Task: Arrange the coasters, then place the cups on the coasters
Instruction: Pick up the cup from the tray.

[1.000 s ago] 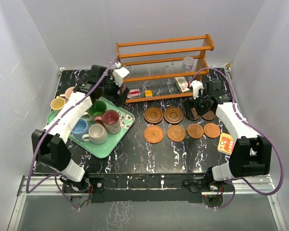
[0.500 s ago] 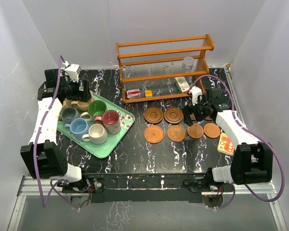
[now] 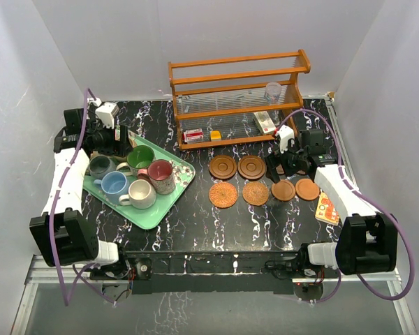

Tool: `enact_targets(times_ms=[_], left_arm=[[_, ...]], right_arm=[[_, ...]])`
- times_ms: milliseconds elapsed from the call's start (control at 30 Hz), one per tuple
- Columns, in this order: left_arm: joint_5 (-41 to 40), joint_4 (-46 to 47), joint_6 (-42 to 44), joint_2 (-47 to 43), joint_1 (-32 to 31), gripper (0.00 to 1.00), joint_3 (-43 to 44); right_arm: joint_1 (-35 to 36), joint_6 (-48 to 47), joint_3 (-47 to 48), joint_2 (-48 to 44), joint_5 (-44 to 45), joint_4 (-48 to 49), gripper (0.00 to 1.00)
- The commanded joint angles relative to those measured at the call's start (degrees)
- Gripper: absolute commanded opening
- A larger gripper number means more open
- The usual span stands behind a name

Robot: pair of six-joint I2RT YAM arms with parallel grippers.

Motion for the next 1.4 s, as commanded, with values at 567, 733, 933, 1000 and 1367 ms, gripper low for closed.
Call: enact_targets(times_ms=[567,733,933,1000,1367], left_arm=[[-7.99,-4.57,5.79,15.0,-7.75,0.43,8.53],[-10.52,-4.18,5.99,15.73,-9.1,0.39,8.39],[-10.77,-4.39,6.4,17.48,-9.91,0.35,8.42],[-10.82,-4.66,6.53,18.22,-10.04,0.35,8.88],[-9.5,-5.26,6.51,20.39,-11.09,0.27,9.53]], right_arm=[[-0.46,0.26,0.26,2.18,1.13,3.19,0.96],[-0.46,0.26,0.47,2.93,1.03,3.08,0.96],[-0.46,0.24,0.43,3.25,1.06,3.01,0.96],[-0.45,0.18,0.33,3.32,1.11,2.98,0.96],[-0.45,-0.1,0.21,3.9,1.84,2.88,0.96]])
